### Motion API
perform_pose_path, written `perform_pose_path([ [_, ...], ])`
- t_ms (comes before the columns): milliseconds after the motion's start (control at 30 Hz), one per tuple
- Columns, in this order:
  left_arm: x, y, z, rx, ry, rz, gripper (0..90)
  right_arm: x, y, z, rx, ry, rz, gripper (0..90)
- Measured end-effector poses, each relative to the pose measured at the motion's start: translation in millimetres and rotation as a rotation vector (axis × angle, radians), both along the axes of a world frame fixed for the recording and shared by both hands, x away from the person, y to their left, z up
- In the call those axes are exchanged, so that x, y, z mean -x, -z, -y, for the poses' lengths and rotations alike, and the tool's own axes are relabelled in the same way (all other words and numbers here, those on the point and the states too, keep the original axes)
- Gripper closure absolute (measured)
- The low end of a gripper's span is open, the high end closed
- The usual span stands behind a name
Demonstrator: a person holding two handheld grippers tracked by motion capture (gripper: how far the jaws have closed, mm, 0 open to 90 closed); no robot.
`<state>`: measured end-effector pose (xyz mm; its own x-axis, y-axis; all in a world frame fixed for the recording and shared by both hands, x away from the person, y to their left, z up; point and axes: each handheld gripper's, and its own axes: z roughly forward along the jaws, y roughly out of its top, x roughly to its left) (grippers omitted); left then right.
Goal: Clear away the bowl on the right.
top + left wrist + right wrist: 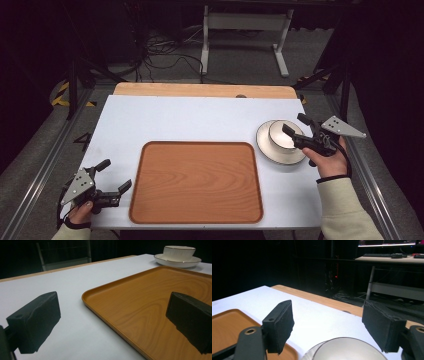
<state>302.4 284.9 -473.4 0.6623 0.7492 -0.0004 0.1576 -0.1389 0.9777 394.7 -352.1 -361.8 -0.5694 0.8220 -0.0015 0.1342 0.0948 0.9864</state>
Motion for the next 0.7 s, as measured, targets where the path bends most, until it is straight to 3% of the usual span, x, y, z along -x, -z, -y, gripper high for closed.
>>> perform_pose_path([
  [200,0.0,0.0,0.0,0.000,0.000,-0.001,0.3,-10.8,-1.4,6.4,-0.007,0.018,-0.004,28.4],
  [500,0.1,0.0,0.1,0.000,0.001,0.001,0.3,-32.1,-2.7,17.0,0.035,0.058,-0.065,33.0],
  [700,0.1,0.1,0.1,0.000,0.002,0.002,0.3,-43.9,-3.5,21.1,0.150,0.091,-0.169,39.5],
])
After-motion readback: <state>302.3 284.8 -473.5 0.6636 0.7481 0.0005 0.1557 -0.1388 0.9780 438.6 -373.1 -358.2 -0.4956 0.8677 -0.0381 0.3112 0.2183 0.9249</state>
